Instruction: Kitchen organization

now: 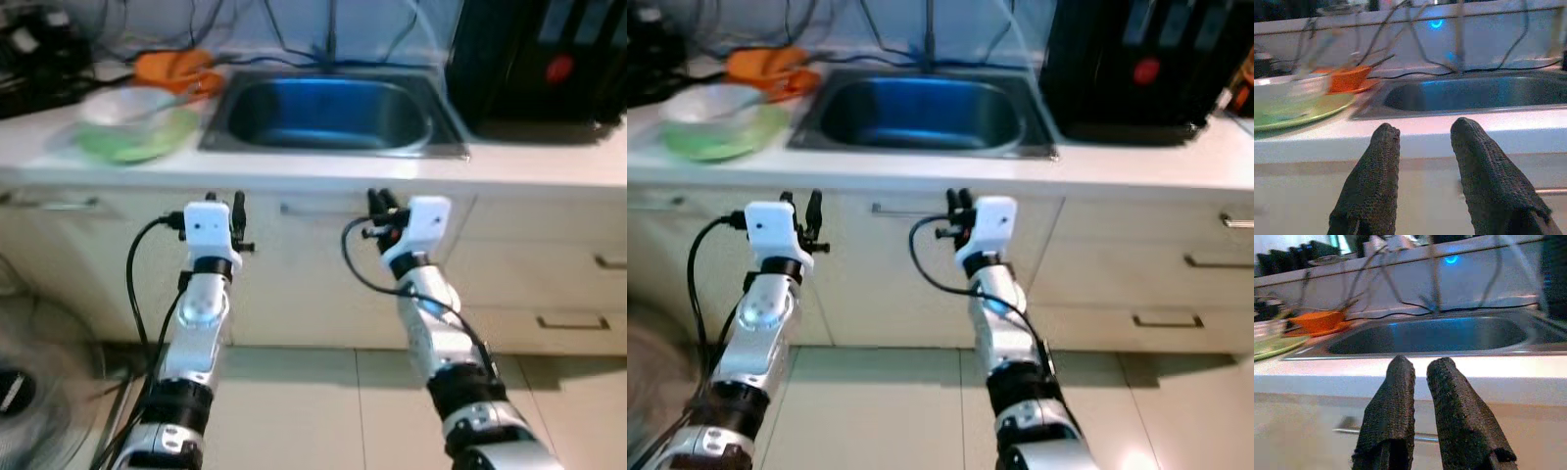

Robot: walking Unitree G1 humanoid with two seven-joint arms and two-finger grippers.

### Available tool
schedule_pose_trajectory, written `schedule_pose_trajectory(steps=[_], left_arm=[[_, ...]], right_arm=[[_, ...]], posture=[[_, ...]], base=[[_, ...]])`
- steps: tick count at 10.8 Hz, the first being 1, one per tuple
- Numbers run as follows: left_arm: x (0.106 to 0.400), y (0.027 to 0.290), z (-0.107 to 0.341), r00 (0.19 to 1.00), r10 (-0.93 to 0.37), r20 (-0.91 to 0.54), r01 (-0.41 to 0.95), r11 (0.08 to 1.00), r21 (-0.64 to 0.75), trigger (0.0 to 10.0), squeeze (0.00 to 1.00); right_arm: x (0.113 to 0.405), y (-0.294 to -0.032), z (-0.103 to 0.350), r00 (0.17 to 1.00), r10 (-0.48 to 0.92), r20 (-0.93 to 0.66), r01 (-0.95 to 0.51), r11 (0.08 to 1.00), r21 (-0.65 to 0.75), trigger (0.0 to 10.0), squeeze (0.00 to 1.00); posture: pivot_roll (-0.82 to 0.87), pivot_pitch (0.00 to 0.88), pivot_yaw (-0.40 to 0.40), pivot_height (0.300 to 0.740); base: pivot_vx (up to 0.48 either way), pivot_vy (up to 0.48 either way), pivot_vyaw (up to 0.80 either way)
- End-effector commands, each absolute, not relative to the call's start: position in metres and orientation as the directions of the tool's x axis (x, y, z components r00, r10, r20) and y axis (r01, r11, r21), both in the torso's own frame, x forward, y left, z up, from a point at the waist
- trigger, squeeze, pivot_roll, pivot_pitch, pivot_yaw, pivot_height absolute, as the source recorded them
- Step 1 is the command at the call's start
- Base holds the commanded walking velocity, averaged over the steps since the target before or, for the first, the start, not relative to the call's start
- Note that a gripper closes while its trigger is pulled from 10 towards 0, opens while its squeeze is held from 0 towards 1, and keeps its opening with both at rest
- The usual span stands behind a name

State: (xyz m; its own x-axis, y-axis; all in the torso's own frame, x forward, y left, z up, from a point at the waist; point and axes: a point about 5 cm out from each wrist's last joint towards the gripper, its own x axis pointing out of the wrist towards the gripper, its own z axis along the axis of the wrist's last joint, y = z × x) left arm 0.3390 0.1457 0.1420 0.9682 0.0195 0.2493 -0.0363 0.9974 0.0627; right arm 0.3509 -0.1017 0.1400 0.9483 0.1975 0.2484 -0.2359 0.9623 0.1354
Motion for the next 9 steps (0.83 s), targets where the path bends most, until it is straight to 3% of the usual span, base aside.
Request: schedule_pose_trajectory(steps=[1,9], left_arm=[[0.338,0.138,0.143,0.967,-0.002,0.254,-0.015,0.998,0.064,10.0,0.0],[0.333,0.137,0.161,0.939,-0.022,0.343,-0.015,0.995,0.104,10.0,0.0]], right_arm=[[0.351,-0.107,0.142,0.947,0.183,0.263,-0.223,0.966,0.13,10.0,0.0],[0.353,-0.1,0.157,0.923,0.206,0.324,-0.258,0.958,0.125,10.0,0.0]], posture=[[0.15,0.027,0.016,0.74],[0.15,0.0,0.011,0.74]], base=[[0.401,0.0,0.65],[0.421,0.0,0.0]])
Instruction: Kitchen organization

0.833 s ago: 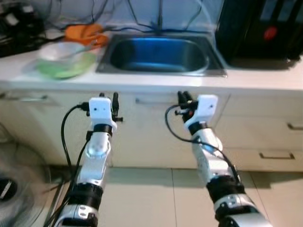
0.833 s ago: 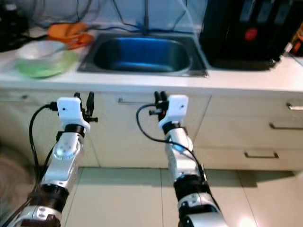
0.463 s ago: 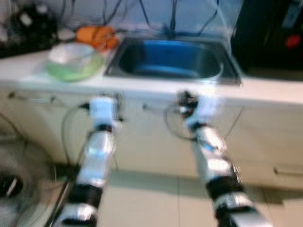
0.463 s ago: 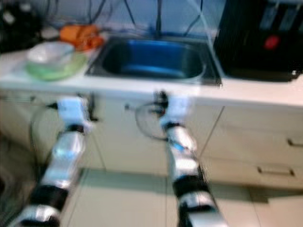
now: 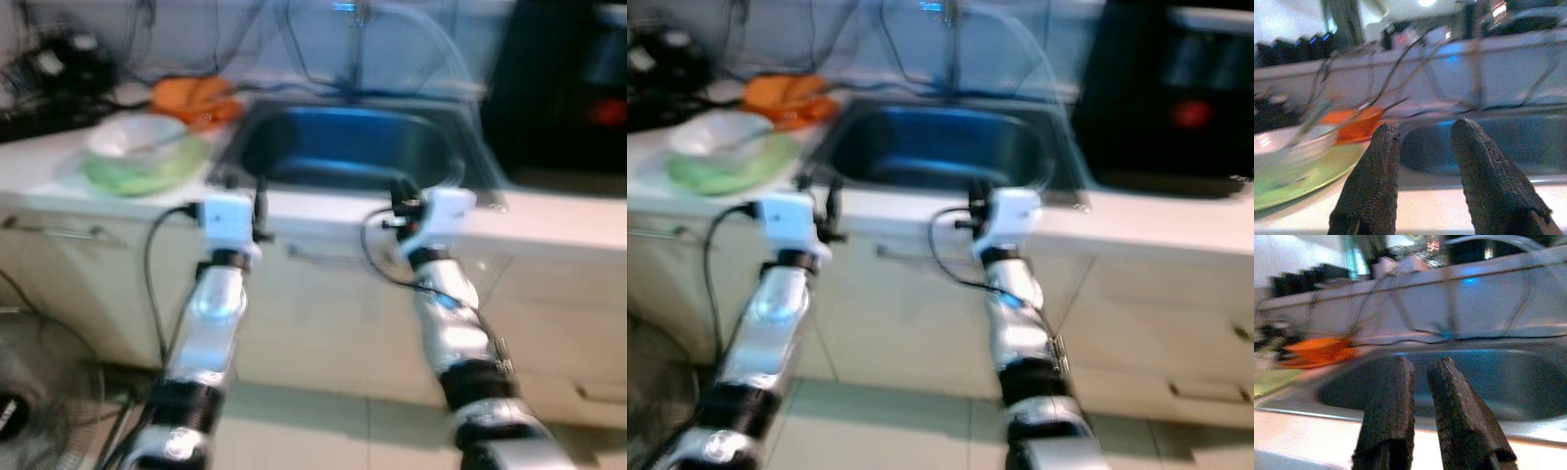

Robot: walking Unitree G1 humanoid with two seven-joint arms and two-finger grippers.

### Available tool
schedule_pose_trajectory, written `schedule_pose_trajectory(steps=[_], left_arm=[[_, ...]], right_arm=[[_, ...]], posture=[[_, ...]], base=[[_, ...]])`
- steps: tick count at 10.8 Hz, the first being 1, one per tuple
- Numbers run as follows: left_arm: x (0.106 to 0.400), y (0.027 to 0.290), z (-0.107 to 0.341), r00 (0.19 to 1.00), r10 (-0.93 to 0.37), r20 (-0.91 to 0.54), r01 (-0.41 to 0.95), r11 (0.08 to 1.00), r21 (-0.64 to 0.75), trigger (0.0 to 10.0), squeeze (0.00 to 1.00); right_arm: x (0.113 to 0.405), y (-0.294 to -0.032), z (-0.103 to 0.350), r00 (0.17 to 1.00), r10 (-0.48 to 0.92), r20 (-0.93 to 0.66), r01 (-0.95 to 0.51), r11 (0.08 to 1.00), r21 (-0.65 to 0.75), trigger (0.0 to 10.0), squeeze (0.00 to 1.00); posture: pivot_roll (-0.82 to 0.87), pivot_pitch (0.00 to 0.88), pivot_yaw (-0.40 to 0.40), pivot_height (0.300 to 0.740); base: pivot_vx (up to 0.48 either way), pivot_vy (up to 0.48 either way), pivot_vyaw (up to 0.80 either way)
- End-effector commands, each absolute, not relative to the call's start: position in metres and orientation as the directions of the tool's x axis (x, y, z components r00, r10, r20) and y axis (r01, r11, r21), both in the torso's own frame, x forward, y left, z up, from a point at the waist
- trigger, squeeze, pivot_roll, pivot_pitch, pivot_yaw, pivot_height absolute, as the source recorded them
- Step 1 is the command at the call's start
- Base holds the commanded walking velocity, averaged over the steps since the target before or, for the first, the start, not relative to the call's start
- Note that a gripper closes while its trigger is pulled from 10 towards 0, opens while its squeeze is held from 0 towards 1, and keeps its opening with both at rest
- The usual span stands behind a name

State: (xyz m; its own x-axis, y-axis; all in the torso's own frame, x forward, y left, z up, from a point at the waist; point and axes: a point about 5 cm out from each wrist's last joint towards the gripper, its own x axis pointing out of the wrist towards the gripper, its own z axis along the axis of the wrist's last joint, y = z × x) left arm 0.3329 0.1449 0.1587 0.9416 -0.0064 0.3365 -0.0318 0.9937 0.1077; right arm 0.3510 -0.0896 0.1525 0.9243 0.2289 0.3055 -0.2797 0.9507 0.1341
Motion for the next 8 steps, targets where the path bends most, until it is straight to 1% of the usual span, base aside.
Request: schedule_pose_trajectory(steps=[1,6,8], left_arm=[[0.333,0.1361,0.1608,0.939,-0.023,0.343,-0.015,0.994,0.107,10.0,0.0],[0.3316,0.1364,0.1595,0.943,-0.021,0.333,-0.019,0.993,0.116,10.0,0.0],[0.3312,0.1364,0.1596,0.944,-0.02,0.33,-0.02,0.993,0.117,10.0,0.0]], right_arm=[[0.3535,-0.0994,0.1578,0.922,0.209,0.325,-0.261,0.957,0.125,10.0,0.0],[0.3532,-0.0979,0.1558,0.924,0.221,0.312,-0.266,0.958,0.11,10.0,0.0],[0.3528,-0.0981,0.1547,0.926,0.22,0.307,-0.264,0.958,0.108,10.0,0.0]], posture=[[0.15,0.0,0.007,0.74],[0.16,0.016,0.0,0.74],[0.16,0.024,0.003,0.74]], base=[[0.435,0.0,0.0],[0.439,0.0,0.0],[0.441,0.0,0.61]])
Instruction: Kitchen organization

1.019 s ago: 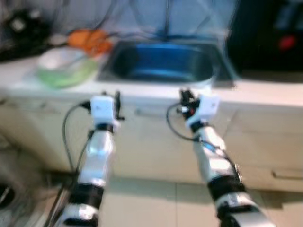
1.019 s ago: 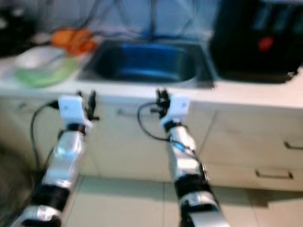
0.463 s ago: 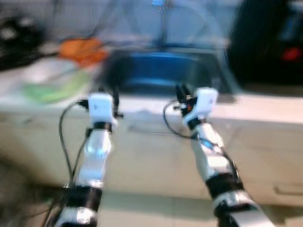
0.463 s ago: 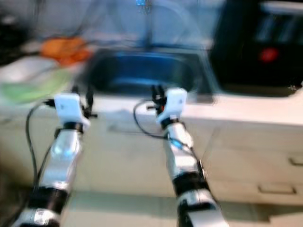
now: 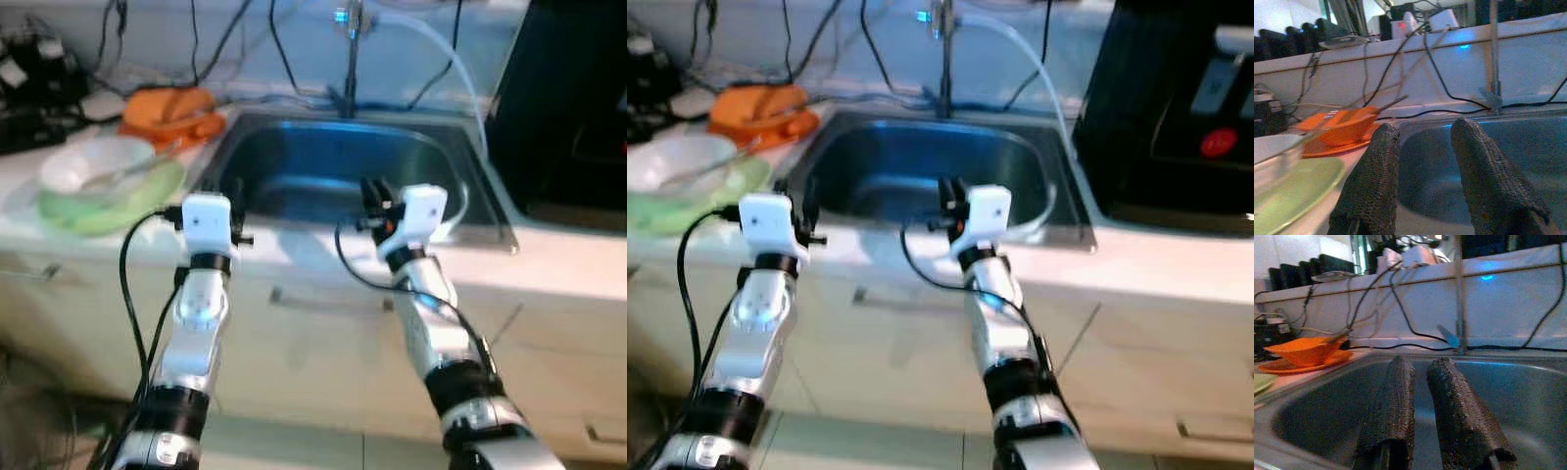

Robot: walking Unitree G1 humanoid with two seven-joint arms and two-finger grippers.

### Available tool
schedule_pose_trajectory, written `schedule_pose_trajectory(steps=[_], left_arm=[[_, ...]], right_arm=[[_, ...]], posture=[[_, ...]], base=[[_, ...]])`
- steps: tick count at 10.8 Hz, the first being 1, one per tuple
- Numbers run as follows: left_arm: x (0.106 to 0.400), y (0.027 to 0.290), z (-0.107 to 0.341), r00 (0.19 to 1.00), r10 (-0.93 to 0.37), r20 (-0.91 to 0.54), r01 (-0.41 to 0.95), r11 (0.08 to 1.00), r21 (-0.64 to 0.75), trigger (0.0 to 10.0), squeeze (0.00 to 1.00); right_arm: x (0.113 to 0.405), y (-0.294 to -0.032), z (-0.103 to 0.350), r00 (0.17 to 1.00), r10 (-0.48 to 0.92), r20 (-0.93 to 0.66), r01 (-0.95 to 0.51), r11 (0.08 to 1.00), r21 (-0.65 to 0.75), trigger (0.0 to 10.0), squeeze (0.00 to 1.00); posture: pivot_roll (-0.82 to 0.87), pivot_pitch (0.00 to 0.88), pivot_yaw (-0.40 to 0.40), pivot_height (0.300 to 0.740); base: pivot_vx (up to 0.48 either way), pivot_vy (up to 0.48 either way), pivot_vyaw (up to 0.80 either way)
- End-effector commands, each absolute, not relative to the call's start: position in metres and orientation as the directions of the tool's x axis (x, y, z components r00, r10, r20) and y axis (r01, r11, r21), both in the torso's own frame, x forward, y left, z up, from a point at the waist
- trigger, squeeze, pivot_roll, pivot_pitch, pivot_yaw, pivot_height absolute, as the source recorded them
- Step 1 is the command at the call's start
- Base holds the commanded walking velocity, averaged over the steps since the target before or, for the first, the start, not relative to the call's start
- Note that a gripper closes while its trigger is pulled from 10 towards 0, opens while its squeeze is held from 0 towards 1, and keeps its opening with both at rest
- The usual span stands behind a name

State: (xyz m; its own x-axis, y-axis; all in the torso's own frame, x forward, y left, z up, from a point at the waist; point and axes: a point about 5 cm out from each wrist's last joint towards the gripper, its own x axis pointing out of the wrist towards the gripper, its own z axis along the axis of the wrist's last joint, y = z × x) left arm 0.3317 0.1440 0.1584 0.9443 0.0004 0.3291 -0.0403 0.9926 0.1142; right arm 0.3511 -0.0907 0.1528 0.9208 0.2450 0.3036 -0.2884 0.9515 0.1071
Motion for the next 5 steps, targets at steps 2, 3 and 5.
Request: schedule_pose_trajectory(steps=[2,3,5], left_arm=[[0.331,0.1346,0.1601,0.942,-0.031,0.333,-0.012,0.992,0.127,10.0,0.0],[0.3306,0.1329,0.1601,0.941,-0.04,0.336,-0.006,0.991,0.135,10.0,0.0],[0.3307,0.1319,0.1602,0.941,-0.047,0.334,0.001,0.991,0.136,10.0,0.0]], right_arm=[[0.3529,-0.0999,0.1535,0.929,0.213,0.303,-0.257,0.96,0.111,10.0,0.0],[0.3529,-0.1003,0.1531,0.93,0.211,0.3,-0.253,0.961,0.11,10.0,0.0],[0.3531,-0.1006,0.1528,0.931,0.209,0.298,-0.251,0.962,0.109,10.0,0.0]], posture=[[0.16,0.029,0.005,0.74],[0.16,0.029,0.005,0.74],[0.16,0.03,0.006,0.74]], base=[[0.219,0.0,0.63],[0.0,0.0,0.62],[0.0,0.0,0.63]])
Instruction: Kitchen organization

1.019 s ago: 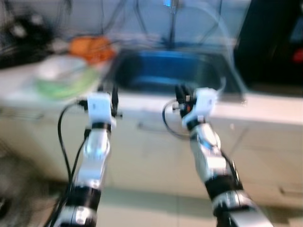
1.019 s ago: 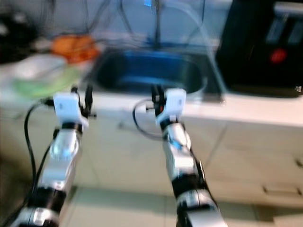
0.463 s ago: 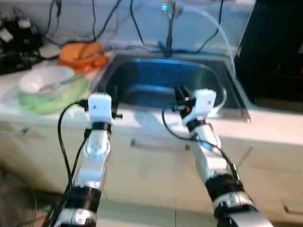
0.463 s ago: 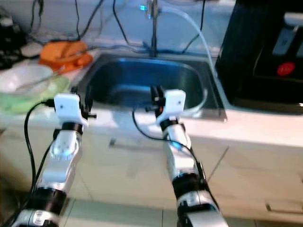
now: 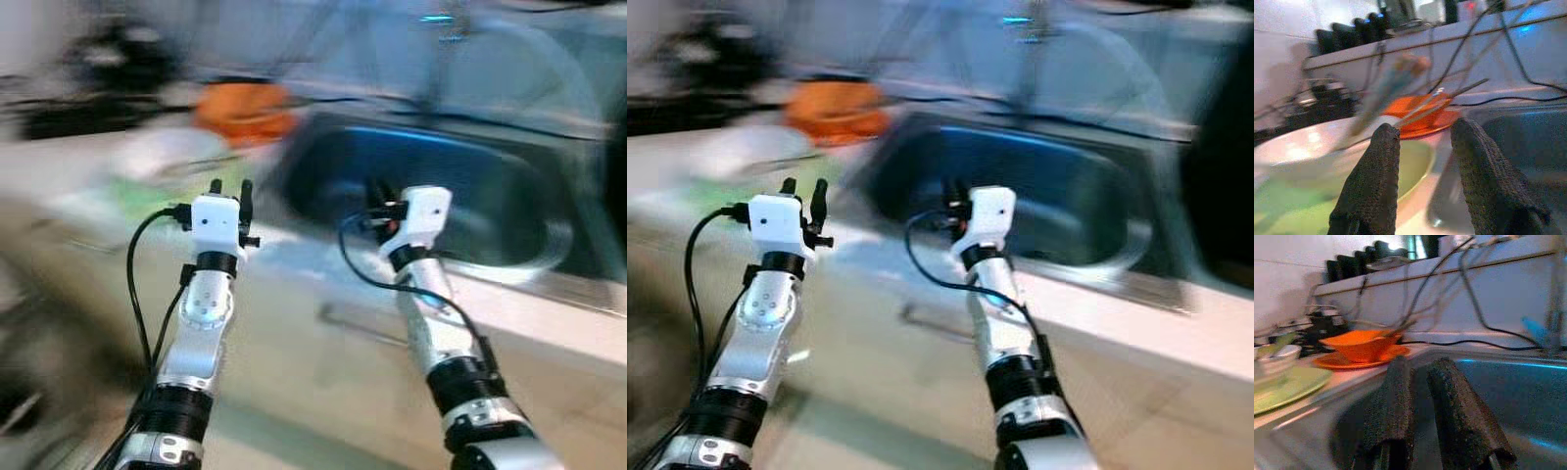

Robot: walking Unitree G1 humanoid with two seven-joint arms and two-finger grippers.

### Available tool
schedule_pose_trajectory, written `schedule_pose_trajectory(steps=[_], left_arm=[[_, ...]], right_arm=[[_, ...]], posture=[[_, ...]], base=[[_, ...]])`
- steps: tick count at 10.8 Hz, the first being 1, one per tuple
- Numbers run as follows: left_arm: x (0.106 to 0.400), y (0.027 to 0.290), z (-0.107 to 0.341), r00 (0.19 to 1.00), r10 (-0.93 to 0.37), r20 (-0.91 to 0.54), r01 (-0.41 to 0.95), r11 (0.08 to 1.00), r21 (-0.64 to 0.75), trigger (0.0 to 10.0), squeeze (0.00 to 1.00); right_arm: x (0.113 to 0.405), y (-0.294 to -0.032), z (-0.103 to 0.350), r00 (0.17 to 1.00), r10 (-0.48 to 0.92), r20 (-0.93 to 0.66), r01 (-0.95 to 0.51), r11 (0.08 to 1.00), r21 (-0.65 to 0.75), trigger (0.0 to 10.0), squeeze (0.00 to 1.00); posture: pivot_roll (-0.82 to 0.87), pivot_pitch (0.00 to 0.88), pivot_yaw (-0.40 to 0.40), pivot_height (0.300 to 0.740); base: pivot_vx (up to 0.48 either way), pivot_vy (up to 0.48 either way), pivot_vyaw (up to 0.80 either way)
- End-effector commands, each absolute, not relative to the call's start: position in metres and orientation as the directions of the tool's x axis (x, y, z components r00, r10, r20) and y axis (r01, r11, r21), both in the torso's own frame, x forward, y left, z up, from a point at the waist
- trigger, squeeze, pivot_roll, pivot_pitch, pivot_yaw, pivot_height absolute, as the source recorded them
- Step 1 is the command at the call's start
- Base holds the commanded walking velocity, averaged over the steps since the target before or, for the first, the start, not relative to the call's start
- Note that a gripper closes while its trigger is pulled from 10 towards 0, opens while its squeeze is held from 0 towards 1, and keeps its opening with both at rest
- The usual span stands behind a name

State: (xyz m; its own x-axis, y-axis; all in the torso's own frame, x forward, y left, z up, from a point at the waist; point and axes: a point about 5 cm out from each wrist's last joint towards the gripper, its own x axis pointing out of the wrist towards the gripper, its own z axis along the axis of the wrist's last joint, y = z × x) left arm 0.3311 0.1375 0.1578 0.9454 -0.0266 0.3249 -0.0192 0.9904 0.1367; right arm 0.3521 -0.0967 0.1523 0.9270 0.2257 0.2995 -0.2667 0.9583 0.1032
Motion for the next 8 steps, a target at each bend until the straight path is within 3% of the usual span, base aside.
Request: schedule_pose_trajectory(steps=[1,6,8], left_arm=[[0.3308,0.131,0.16,0.942,-0.053,0.331,0.007,0.99,0.138,10.0,0.0],[0.3309,0.1278,0.1583,0.946,-0.072,0.316,0.028,0.989,0.143,10.0,0.0],[0.331,0.1286,0.1578,0.947,-0.071,0.314,0.026,0.989,0.147,10.0,0.0]], right_arm=[[0.3532,-0.1006,0.1522,0.932,0.209,0.296,-0.251,0.962,0.111,10.0,0.0],[0.3539,-0.1007,0.15,0.938,0.203,0.282,-0.247,0.961,0.127,10.0,0.0],[0.3538,-0.1,0.1499,0.937,0.206,0.281,-0.249,0.96,0.126,10.0,0.0]], posture=[[0.16,0.03,0.005,0.74],[0.16,0.03,0.006,0.74],[0.16,0.03,0.005,0.74]], base=[[0.0,0.0,0.63],[0.0,0.0,0.0],[0.349,0.0,0.0]])
